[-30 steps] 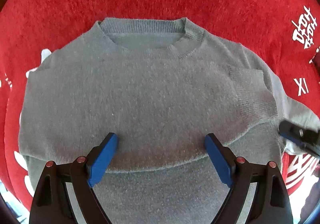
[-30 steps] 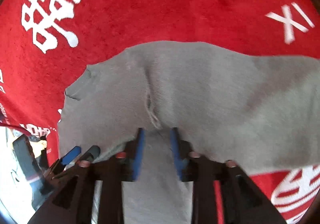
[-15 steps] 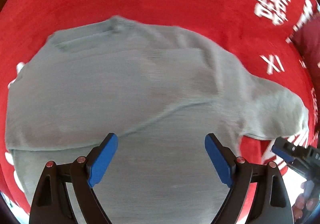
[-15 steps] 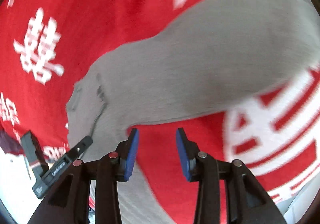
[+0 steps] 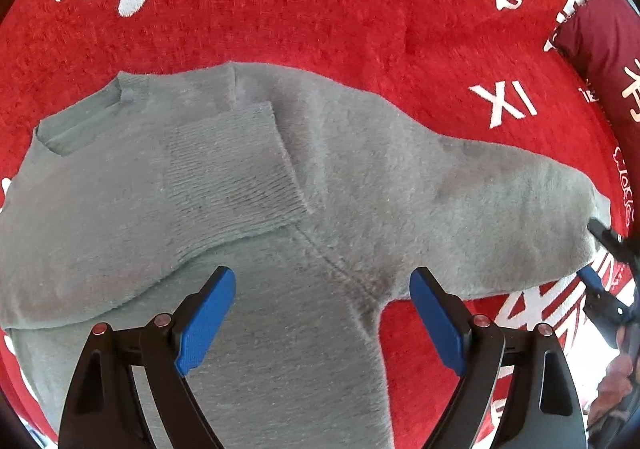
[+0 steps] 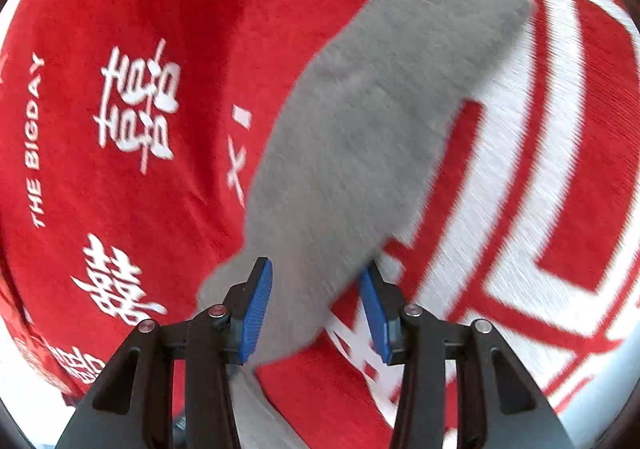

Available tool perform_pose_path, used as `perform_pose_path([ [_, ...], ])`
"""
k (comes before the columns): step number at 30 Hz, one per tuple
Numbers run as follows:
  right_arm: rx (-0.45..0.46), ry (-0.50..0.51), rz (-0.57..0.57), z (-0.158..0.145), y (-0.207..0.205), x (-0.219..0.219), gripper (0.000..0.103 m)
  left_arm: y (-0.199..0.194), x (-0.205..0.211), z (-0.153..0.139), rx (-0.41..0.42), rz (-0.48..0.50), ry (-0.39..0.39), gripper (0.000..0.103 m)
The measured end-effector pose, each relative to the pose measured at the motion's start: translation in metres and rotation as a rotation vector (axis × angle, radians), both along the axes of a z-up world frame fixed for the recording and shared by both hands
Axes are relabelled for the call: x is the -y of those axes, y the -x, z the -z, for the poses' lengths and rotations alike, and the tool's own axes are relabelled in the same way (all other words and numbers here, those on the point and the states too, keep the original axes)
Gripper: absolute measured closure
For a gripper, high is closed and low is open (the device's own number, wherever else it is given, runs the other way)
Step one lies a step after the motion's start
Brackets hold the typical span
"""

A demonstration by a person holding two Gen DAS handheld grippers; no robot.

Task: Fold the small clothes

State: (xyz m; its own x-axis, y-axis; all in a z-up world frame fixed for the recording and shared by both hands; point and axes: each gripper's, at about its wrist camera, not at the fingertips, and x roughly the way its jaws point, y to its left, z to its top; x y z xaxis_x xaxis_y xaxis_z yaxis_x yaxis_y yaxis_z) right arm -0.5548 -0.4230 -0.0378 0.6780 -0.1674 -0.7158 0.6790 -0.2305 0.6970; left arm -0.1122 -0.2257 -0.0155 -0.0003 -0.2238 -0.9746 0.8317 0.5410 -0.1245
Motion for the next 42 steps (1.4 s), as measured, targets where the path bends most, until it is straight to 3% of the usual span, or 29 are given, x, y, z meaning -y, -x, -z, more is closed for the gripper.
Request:
perform_pose_path([
  [4,0.099,-0.027,0.039,0.007,-0.002,0.019,0.055,-0.002,0.009,-0.008,0.055,-0.032,0.033,0.013],
  [6,0.148,-0.044,0.044,0.010,0.002,0.023,0.074,-0.005,0.015,-0.007,0.075,-0.038,0.030,0.013],
  [7,0.188,-0.050,0.046,0.010,-0.001,0.026,0.092,-0.007,0.016,-0.005,0.080,-0.037,0.020,0.013],
  [11,0.305,-0.017,0.011,-0.007,-0.020,0.033,0.093,0.002,0.031,0.014,0.075,-0.007,-0.011,0.014],
  [14,0.352,0.002,-0.054,-0.020,-0.045,0.035,0.093,0.025,0.040,0.027,0.177,0.101,-0.063,0.013],
  [16,0.365,0.016,-0.099,-0.030,-0.064,0.035,0.093,0.025,0.037,0.023,0.144,0.108,-0.040,0.013],
  [18,0.379,0.034,-0.145,-0.039,-0.082,0.032,0.093,0.013,0.026,0.014,0.057,0.049,0.014,0.013],
  [27,0.378,0.149,-0.432,-0.085,-0.195,-0.001,0.093,-0.060,-0.046,-0.020,0.065,-0.116,0.108,0.014],
  [34,0.341,0.229,-0.718,-0.103,-0.305,-0.070,0.093,-0.120,-0.121,-0.025,0.110,-0.236,0.090,0.014],
  [38,0.266,0.264,-0.919,-0.094,-0.360,-0.123,0.093,-0.152,-0.165,-0.020,0.133,-0.327,0.063,0.014],
  [42,0.100,0.238,-1.075,-0.057,-0.399,-0.169,0.089,-0.179,-0.210,-0.001,0.098,-0.432,0.028,0.014],
])
